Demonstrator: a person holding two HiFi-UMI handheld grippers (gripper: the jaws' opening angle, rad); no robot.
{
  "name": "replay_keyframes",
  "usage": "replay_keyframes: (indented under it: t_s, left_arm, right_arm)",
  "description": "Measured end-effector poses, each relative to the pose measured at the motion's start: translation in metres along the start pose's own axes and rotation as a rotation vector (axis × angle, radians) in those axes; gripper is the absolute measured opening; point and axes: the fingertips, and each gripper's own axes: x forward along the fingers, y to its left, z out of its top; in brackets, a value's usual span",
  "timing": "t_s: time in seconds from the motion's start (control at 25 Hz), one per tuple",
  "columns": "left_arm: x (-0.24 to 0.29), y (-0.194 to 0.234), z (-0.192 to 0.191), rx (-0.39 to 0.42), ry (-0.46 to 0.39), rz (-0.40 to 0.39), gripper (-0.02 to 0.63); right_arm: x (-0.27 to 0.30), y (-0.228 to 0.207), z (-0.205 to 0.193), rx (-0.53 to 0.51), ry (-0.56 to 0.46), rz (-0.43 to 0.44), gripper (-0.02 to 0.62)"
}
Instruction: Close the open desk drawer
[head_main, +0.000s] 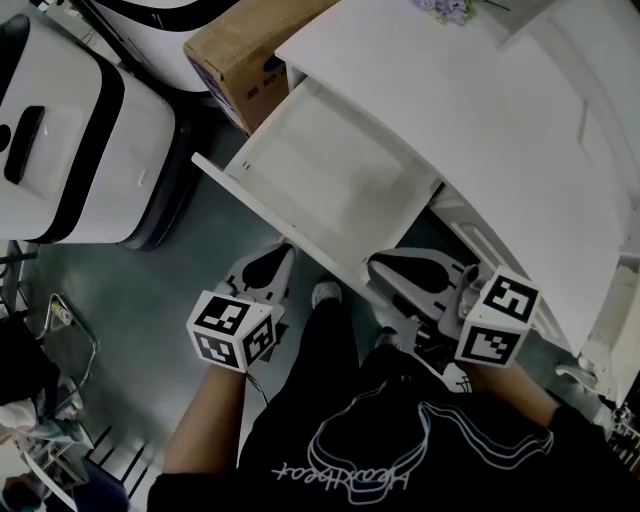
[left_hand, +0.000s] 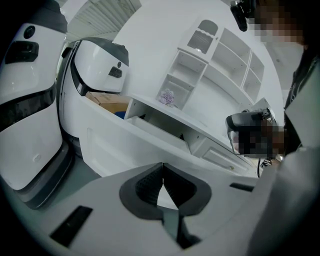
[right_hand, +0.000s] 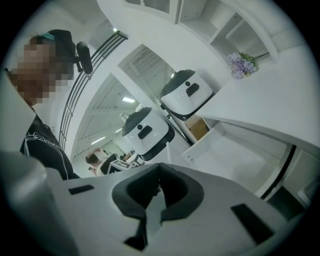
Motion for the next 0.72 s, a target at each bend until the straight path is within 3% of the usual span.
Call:
replay_keyframes:
  t_s: [0.72]
  left_arm:
    - [0.013,-0.004,0.008,0.023,0.011,-0.07,0.005]
  right_arm:
    - [-0.007,-0.015,-0.003,0.069,-0.058,-0.045,0.006]
